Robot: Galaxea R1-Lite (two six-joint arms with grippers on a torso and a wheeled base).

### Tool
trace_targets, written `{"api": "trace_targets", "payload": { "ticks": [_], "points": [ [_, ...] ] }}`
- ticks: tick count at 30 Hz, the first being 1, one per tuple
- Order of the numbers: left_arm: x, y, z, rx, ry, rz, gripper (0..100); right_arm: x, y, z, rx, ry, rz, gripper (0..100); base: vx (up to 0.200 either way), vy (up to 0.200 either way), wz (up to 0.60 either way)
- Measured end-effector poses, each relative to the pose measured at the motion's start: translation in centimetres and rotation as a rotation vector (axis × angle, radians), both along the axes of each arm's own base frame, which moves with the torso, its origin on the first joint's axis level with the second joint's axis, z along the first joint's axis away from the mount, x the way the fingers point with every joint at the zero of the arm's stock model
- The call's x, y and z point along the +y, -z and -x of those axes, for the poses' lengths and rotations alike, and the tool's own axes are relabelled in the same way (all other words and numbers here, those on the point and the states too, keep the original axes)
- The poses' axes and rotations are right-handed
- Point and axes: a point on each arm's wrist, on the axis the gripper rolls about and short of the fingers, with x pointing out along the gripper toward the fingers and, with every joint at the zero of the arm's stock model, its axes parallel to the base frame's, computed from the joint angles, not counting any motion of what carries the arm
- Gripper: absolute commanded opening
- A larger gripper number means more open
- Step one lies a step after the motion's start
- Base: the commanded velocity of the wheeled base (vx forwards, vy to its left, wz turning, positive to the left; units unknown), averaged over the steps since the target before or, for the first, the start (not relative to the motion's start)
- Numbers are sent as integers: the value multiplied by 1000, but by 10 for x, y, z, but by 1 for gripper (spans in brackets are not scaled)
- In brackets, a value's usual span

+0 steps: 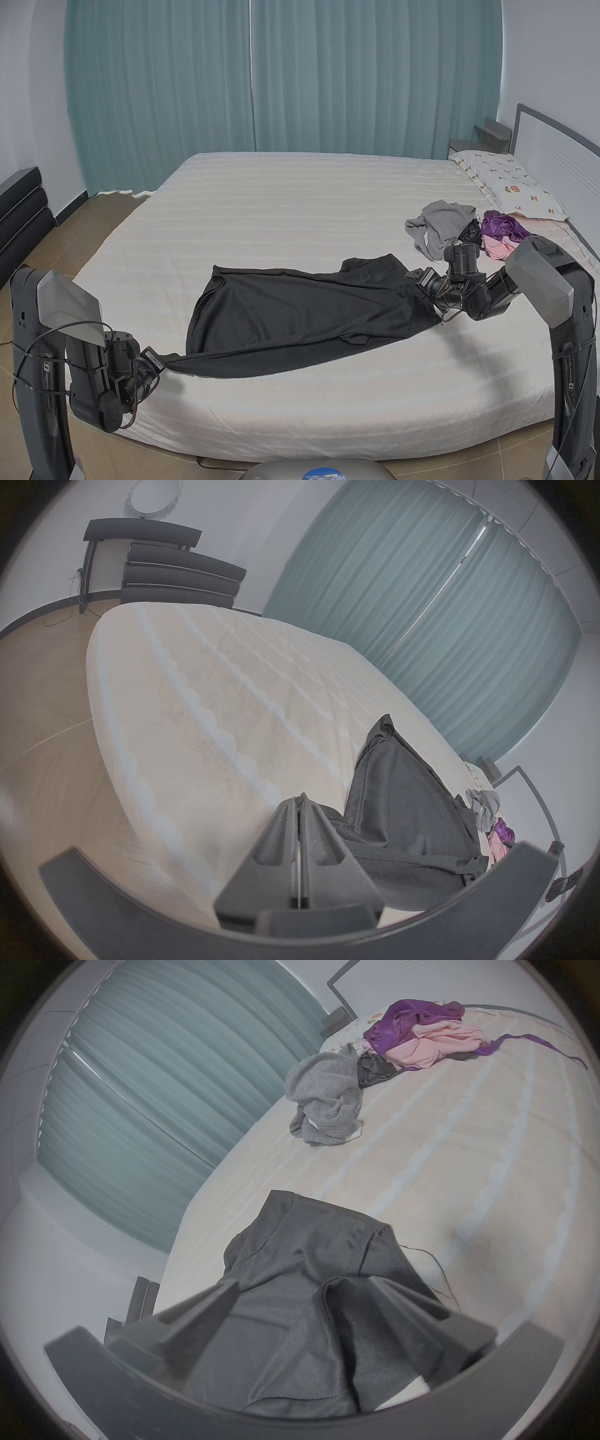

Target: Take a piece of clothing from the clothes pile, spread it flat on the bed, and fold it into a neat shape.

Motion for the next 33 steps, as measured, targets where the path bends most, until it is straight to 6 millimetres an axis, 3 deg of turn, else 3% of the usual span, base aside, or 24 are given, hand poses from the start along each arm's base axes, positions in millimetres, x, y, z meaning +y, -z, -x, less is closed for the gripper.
{"api": "trace_targets", "payload": {
  "ticks": [11,19,33],
  "points": [
    [-1,2,0,6,4,0,0,1,4,27,-5,-214,34,100,0,0,0],
    [-2,2,1,8,8,0,0,14,9,44,17,-355,42,100,0,0,0],
    [-2,2,2,12,10,0,0,36,15,50,84,-456,136,100,0,0,0]
  ]
}}
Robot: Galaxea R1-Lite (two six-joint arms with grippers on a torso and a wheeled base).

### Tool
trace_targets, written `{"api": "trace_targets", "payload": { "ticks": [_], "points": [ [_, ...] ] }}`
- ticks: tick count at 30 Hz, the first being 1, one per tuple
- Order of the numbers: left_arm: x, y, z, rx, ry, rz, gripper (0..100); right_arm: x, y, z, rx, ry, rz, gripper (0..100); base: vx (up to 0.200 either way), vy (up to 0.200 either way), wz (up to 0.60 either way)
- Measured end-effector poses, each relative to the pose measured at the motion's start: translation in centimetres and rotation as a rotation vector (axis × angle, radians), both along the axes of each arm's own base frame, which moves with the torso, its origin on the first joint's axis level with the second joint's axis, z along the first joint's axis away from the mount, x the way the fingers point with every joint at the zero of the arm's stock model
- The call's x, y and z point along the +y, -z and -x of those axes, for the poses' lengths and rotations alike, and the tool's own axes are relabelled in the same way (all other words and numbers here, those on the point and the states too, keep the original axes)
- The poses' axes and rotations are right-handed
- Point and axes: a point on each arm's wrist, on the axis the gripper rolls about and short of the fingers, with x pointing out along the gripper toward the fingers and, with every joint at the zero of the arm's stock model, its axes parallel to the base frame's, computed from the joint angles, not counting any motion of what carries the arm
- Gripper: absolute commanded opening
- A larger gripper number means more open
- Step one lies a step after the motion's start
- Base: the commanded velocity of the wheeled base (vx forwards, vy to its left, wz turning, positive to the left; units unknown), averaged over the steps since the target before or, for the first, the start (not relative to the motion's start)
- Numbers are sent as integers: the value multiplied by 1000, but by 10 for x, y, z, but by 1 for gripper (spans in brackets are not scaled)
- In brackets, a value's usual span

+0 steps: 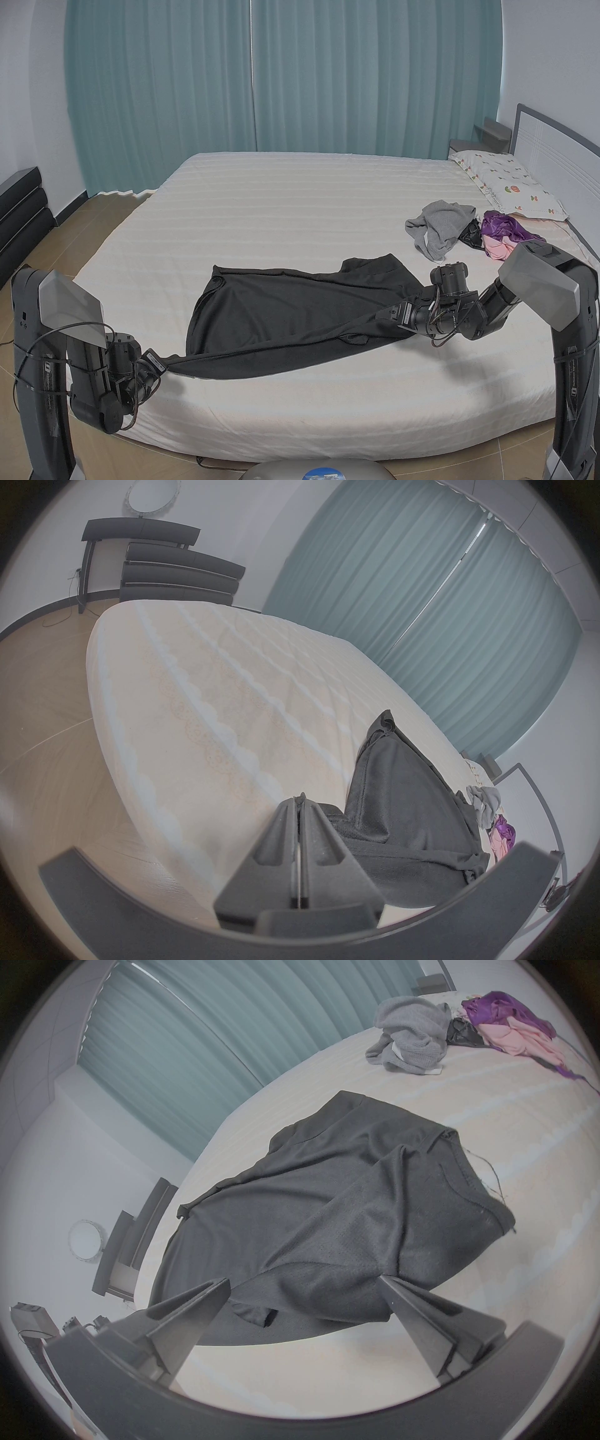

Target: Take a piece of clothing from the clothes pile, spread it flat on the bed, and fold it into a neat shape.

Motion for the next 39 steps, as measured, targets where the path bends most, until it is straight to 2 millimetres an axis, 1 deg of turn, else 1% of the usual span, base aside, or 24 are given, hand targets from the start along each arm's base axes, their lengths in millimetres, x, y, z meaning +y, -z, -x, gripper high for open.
{"api": "trace_targets", "payload": {
  "ticks": [4,12,21,22,26,30,35,39],
  "points": [
    [0,0,0,0,-1,0,0,0,-1,-1,-7,7,22,100,0,0,0],
    [0,0,0,-1,0,0,0,-8,-1,-1,-8,27,51,100,0,0,0],
    [0,0,0,-1,0,0,0,-1,2,-1,4,22,75,100,0,0,0],
    [0,0,0,-1,0,0,0,0,2,-2,5,18,75,0,0,0,0],
    [0,-1,0,0,0,0,0,7,8,0,33,8,108,0,0,0,0],
    [0,-1,1,1,0,0,0,11,9,-1,24,0,148,0,0,0,0],
    [0,-1,1,1,0,0,0,9,8,-1,25,6,151,0,0,0,0],
    [0,-1,1,1,1,0,0,0,1,7,39,19,146,0,0,0,0]
  ]
}}
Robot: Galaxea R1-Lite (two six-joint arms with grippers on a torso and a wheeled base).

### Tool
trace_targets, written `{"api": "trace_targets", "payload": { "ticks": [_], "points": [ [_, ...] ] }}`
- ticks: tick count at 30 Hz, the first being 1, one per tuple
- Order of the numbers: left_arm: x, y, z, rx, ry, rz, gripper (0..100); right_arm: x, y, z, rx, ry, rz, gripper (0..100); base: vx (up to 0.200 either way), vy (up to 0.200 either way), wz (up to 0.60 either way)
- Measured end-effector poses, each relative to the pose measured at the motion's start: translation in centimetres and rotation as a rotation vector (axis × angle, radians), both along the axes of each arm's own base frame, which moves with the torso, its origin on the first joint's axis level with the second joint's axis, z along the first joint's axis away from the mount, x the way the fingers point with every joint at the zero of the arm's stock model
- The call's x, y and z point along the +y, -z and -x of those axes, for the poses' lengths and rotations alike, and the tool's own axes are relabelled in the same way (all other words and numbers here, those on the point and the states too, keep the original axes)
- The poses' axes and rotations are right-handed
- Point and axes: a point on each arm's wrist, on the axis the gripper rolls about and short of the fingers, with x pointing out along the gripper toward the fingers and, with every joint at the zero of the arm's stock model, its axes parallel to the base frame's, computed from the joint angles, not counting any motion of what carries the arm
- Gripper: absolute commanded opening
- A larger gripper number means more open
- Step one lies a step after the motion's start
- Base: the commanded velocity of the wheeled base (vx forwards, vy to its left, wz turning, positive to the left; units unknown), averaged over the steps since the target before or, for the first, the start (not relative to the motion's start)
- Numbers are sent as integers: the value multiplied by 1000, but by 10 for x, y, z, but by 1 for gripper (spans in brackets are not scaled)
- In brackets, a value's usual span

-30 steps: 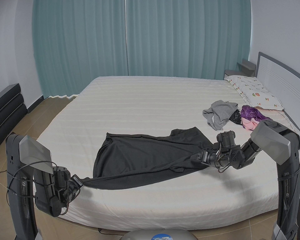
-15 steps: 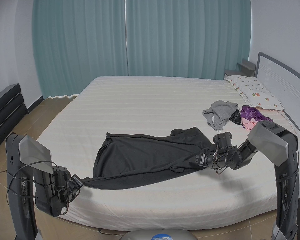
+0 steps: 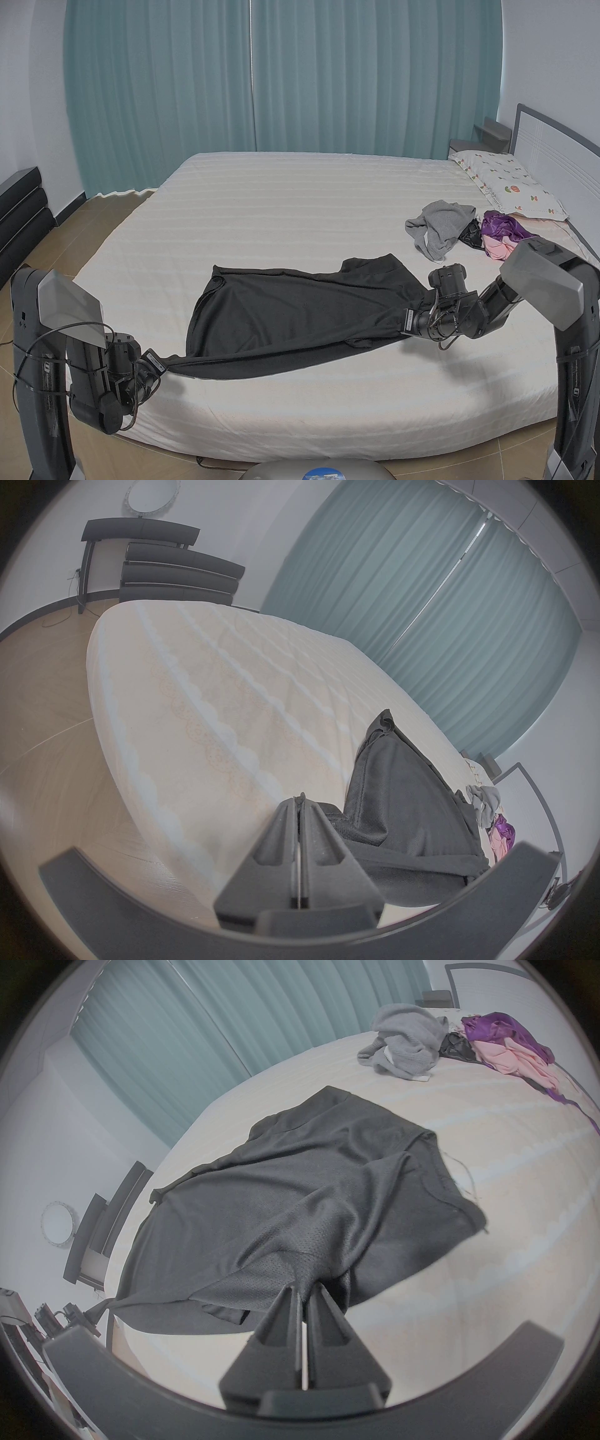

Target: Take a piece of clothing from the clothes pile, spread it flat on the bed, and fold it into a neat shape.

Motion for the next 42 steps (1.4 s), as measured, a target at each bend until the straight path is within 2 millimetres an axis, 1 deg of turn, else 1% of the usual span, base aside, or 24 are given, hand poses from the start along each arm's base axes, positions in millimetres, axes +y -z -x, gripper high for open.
{"api": "trace_targets", "payload": {
  "ticks": [5,11,16,21,25,28,32,34,42],
  "points": [
    [-1,-3,2,-1,5,-3,0,-14,-18,24,32,14,-21,0,0,0,0],
    [-5,-9,8,0,29,-13,0,-33,-40,65,80,19,-52,0,0,0,0],
    [-9,-13,14,9,53,-23,0,-45,-43,106,152,26,-49,0,0,0,0],
    [-14,-16,25,37,93,-48,0,-55,-44,147,224,32,-39,0,0,0,0],
    [-18,-18,36,63,124,-67,0,-64,-50,173,243,42,-35,0,0,0,0],
    [-19,-21,41,72,138,-79,0,-70,-56,183,233,49,-45,0,0,0,0],
    [-19,-28,46,60,146,-84,0,-78,-67,190,203,58,-79,0,0,0,0],
    [-19,-31,48,55,151,-87,0,-80,-70,193,208,63,-85,0,0,0,0],
    [-19,-35,59,83,201,-148,0,-85,-66,207,254,19,-37,0,0,0,0]
  ]
}}
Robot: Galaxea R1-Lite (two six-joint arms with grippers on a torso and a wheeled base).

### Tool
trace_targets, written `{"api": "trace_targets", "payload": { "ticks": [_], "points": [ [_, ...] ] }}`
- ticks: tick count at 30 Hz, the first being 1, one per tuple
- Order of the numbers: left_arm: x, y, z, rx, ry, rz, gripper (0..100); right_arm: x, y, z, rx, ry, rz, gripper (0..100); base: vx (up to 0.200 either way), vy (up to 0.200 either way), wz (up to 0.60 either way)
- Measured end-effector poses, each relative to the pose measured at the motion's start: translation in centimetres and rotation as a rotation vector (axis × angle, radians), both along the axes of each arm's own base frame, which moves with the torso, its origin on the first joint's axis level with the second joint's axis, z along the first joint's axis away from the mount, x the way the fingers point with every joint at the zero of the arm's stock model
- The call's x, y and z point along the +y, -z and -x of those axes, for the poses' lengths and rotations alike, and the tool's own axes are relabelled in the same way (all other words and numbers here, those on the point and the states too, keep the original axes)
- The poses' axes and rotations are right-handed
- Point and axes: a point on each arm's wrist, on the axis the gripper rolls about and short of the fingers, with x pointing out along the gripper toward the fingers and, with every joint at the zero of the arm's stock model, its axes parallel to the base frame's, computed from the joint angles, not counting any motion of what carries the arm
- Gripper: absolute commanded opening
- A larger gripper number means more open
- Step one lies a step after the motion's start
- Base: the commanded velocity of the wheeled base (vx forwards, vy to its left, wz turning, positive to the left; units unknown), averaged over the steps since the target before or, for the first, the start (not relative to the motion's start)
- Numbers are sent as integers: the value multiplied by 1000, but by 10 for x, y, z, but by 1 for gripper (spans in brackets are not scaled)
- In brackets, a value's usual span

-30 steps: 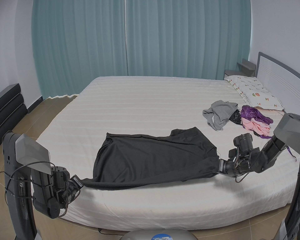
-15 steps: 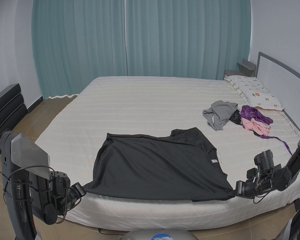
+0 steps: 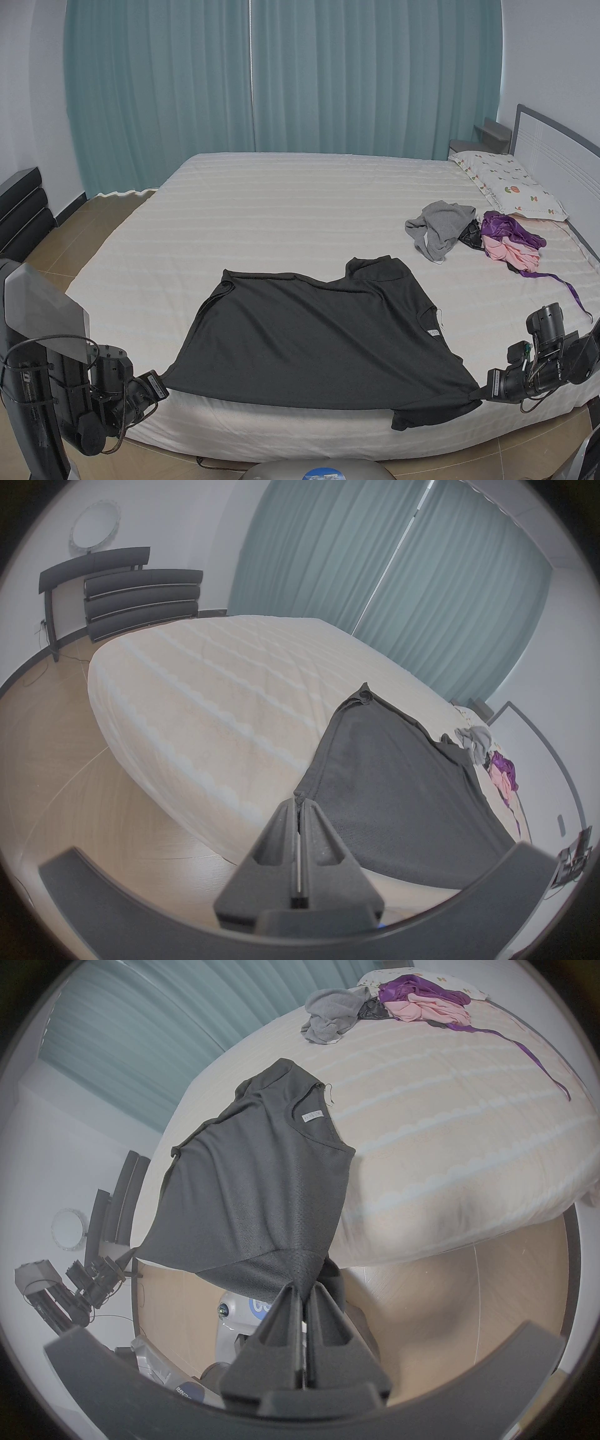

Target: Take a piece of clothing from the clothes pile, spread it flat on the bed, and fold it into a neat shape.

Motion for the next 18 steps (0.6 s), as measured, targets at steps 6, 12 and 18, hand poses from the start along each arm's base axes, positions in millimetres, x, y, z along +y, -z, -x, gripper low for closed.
{"api": "trace_targets", "payload": {
  "ticks": [6,12,18],
  "points": [
    [-4,1,4,20,28,-15,0,-4,7,-2,7,-30,32,100,0,0,0],
    [-6,3,5,30,38,-16,0,-5,18,-13,30,-47,46,100,0,0,0],
    [-7,4,5,37,44,-18,0,-5,27,-40,2,-45,45,100,0,0,0]
  ]
}}
